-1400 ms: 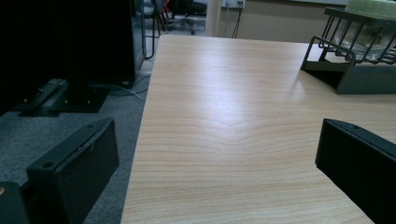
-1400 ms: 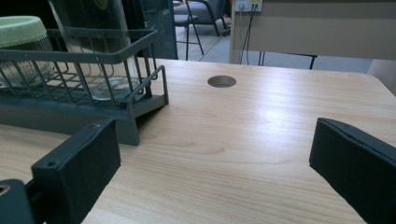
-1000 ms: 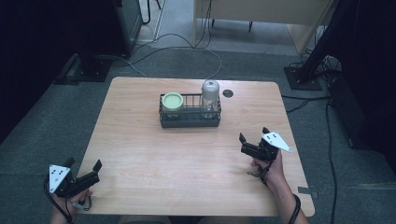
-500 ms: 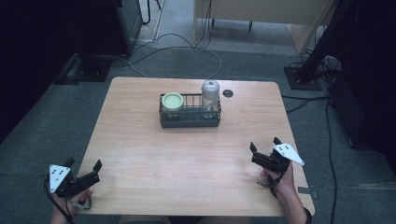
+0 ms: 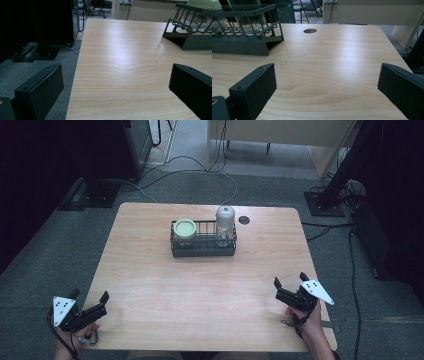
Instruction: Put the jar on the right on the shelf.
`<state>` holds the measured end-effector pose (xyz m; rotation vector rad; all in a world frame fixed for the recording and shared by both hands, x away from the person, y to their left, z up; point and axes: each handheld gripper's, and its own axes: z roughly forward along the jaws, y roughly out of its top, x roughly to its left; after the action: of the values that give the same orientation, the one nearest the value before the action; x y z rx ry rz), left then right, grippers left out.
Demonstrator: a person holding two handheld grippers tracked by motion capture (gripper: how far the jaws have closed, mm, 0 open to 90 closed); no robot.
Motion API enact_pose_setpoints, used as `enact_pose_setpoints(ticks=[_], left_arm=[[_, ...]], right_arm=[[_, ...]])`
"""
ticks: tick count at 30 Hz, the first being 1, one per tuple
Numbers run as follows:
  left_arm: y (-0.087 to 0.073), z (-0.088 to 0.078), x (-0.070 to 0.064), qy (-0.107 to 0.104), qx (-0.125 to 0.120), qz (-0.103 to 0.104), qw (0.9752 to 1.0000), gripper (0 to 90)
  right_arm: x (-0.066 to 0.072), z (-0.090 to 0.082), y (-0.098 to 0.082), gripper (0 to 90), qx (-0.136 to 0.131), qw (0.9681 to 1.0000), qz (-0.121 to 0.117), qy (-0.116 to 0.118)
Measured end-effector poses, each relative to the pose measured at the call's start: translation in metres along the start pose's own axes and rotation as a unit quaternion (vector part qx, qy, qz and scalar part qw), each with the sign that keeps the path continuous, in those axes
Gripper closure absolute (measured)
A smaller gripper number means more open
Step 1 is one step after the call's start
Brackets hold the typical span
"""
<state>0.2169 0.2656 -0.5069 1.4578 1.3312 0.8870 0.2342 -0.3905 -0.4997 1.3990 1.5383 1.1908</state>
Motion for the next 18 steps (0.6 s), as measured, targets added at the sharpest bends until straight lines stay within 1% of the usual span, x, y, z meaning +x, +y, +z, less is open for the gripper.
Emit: enact_pose_setpoints(ticks=[4, 5, 6, 7, 9, 10, 12, 13, 15, 16, 18], left_arm=[[0.0, 0.0, 0.0, 0.0, 0.0, -0.001, 1.0, 0.0], [0.0, 0.0, 0.0, 0.0, 0.0, -0.001, 1.0, 0.0], [0.0, 0.0, 0.0, 0.0, 0.0, -0.001, 1.0, 0.0], [0.0, 0.0, 0.0, 0.0, 0.0, -0.001, 1.0, 0.0], [0.0, 0.0, 0.001, 0.0, 0.0, -0.002, 1.0, 0.0], [0.0, 0.0, 0.001, 0.0, 0.0, -0.002, 1.0, 0.0], [0.0, 0.0, 0.001, -0.001, -0.001, -0.003, 1.0, 0.0], [0.0, -0.001, 0.001, -0.001, -0.001, -0.004, 1.0, 0.0], [0.0, -0.001, 0.001, -0.001, -0.001, -0.005, 1.0, 0.0], [0.0, -0.001, 0.001, -0.001, -0.001, -0.005, 1.0, 0.0], [0.0, -0.001, 0.002, -0.001, -0.002, -0.009, 1.0, 0.0]], right_arm=[[-0.001, -0.003, -0.001, 1.7, -0.001, 1.0, 0.001, -0.002], [-0.002, -0.008, -0.002, 1.8, -0.002, 1.0, -0.001, -0.007], [-0.002, -0.008, -0.002, 1.8, -0.002, 1.0, -0.001, -0.007], [-0.004, -0.016, -0.004, 1.8, -0.005, 0.9999, -0.003, -0.013], [-0.004, -0.016, -0.004, 1.7, -0.005, 0.9999, -0.003, -0.013], [-0.008, -0.026, -0.006, 1.7, -0.008, 0.9998, 0.0, -0.021], [-0.008, -0.026, -0.006, 1.8, -0.008, 0.9998, 0.0, -0.021], [-0.011, -0.032, -0.008, 1.8, -0.008, 0.9996, 0.002, -0.027], [-0.013, -0.035, -0.009, 1.8, -0.008, 0.9995, 0.005, -0.03], [-0.018, -0.04, -0.011, 1.7, -0.006, 0.9992, 0.009, -0.039], [-0.018, -0.04, -0.011, 1.7, -0.006, 0.9992, 0.009, -0.039]])
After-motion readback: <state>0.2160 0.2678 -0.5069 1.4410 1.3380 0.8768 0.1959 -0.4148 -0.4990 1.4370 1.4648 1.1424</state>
